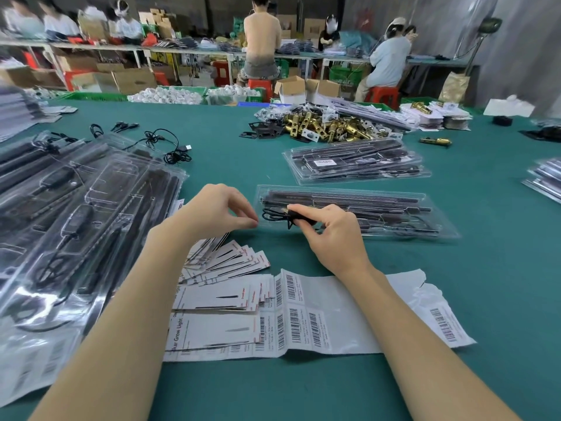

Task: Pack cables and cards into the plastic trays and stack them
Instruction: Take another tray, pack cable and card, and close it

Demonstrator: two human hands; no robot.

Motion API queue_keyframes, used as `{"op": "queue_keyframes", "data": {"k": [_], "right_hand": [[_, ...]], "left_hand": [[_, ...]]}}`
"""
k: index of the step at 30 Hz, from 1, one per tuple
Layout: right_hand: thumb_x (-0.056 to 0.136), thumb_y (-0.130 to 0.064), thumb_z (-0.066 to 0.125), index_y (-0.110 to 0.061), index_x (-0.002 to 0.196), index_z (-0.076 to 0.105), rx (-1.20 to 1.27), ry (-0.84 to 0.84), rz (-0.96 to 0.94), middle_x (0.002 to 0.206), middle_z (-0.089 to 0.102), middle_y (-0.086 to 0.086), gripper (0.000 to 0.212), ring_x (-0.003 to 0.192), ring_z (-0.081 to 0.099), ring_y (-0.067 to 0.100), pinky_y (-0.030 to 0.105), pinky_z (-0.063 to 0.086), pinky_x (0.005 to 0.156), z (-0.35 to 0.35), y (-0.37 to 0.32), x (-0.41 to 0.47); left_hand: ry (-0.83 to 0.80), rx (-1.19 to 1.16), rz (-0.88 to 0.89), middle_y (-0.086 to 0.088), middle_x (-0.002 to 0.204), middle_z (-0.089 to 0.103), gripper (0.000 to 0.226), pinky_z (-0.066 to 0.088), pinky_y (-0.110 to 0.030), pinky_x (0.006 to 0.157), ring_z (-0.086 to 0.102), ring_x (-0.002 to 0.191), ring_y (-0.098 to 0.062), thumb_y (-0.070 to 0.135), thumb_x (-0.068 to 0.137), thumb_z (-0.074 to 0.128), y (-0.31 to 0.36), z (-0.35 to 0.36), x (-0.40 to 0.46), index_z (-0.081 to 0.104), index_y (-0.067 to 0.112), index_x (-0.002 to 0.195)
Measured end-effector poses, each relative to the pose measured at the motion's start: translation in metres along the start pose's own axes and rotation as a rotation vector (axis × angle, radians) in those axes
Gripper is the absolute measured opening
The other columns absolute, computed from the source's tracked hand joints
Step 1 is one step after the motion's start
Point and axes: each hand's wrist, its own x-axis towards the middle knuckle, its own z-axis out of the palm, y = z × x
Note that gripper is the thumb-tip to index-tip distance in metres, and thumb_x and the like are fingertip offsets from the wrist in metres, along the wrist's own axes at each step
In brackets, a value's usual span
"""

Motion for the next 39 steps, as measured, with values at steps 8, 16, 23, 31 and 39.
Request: {"op": "queue_keyframes", "data": {"k": [8,16,23,31,39], "right_hand": [[0.090,-0.019,0.074,-0.038,0.116,0.074,0.016,-0.007,-0.036,0.080,0.066,0.000,0.033,0.072,0.056,0.011,0.013,0.038,0.063,0.001,0.003,-0.001],[0.090,-0.018,0.073,-0.035,0.117,0.074,-0.001,-0.023,-0.069,0.086,0.067,0.004,0.031,0.078,0.059,0.015,0.020,0.045,0.069,0.001,0.004,0.001],[0.087,-0.005,0.073,-0.023,0.115,0.077,-0.091,0.040,-0.255,0.087,0.071,-0.003,0.033,0.085,0.059,0.014,0.025,0.051,0.074,-0.003,-0.004,-0.005],[0.085,-0.002,0.076,-0.016,0.109,0.079,-0.196,-0.017,-0.396,0.082,0.074,-0.002,0.028,0.084,0.056,0.027,0.038,0.054,0.072,-0.003,-0.010,-0.006],[0.093,-0.009,0.068,-0.021,0.118,0.075,-0.125,-0.052,-0.196,0.095,0.077,0.001,0.029,0.085,0.071,0.025,0.044,0.055,0.077,0.000,-0.014,-0.006]], "left_hand": [[-0.029,0.286,0.152,0.008,0.098,0.067,0.013,0.048,-0.038,0.095,0.057,0.092,-0.013,0.020,0.089,0.065,0.004,0.015,0.010,0.071,0.017,0.100],[-0.382,0.755,0.327,-0.003,0.118,0.056,0.022,0.050,-0.037,0.081,0.061,0.095,-0.025,0.023,0.102,0.046,0.020,0.002,0.028,0.055,0.014,0.120],[-0.364,0.524,0.393,0.005,0.087,0.049,0.015,0.035,-0.032,0.070,0.046,0.072,-0.008,0.023,0.108,0.033,0.007,-0.006,0.033,0.045,0.016,0.100],[-0.341,0.485,0.354,-0.010,0.096,0.067,0.020,0.045,-0.037,0.077,0.058,0.081,-0.028,0.018,0.107,0.035,0.015,-0.016,0.045,0.053,0.010,0.106],[-0.102,0.237,0.222,-0.007,0.102,0.063,0.014,0.047,-0.044,0.085,0.060,0.094,-0.031,0.014,0.105,0.038,0.003,0.004,0.032,0.049,0.008,0.110]]}}
